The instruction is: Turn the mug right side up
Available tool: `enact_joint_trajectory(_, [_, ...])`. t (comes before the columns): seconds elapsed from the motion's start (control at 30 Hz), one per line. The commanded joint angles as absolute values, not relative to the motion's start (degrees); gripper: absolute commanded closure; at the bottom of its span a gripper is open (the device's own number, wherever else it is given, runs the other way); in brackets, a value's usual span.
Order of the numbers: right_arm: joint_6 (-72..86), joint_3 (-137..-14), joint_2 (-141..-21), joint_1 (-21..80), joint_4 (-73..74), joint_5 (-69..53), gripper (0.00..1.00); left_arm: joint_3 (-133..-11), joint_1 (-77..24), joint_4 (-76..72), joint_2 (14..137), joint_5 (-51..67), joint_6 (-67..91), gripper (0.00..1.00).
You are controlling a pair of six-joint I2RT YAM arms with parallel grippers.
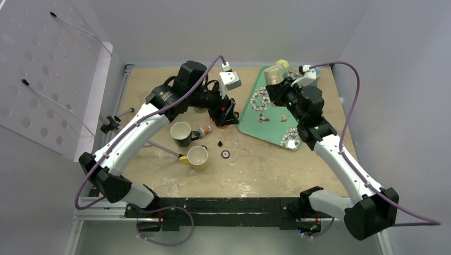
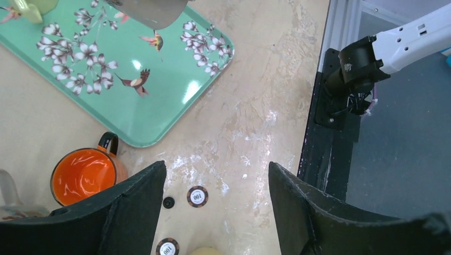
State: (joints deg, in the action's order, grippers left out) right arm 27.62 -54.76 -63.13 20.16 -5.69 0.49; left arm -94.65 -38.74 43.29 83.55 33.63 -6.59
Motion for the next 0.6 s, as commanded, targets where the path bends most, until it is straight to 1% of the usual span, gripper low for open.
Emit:
enact_joint_trajectory(0.0, [36.07,-58.59,-59.45,19.86,-12.12,-1.35,1.0,-94.29,-39.04,39.98,83.59,35.71,-6.7,0.24])
enact_joint_trajectory(0.03, [39.69,-58.54,-58.36,20.01,-13.33,-1.06,1.0,-92.67,-39.48,37.35,82.7,34.05,-9.0,0.2])
enact_joint_trajectory(0.13, [49.84,-59.43,-55.56,20.51,-13.97,2.01,1.0,-87.77,-42.62,31.33,79.41,23.26,-17.94,0.1])
enact_joint_trajectory(0.2, [55.24,-59.79,-53.93,21.02,-13.96,4.33,1.0,-85.56,-45.14,27.85,77.63,16.29,-24.31,0.05])
enact_joint_trajectory(0.27, [59.85,-60.28,-53.0,22.1,-13.53,6.38,1.0,-82.62,-46.67,23.28,75.91,12.04,-29.27,0.01])
enact_joint_trajectory(0.33, [64.07,-60.82,-52.88,23.44,-12.9,7.88,1.0,-79.71,-47.83,18.74,74.37,8.59,-33.42,0.0])
enact_joint_trajectory(0.43, [71.04,-60.7,-53.36,25.27,-13.7,8.11,1.0,-76.06,-48.86,13.65,72.03,7.03,-39.69,0.0])
enact_joint_trajectory(0.57, [77.02,-60.34,-53.99,28.79,-15.45,10.3,1.0,-73.23,-49.39,4.77,70.6,2.63,-42.74,0.0])
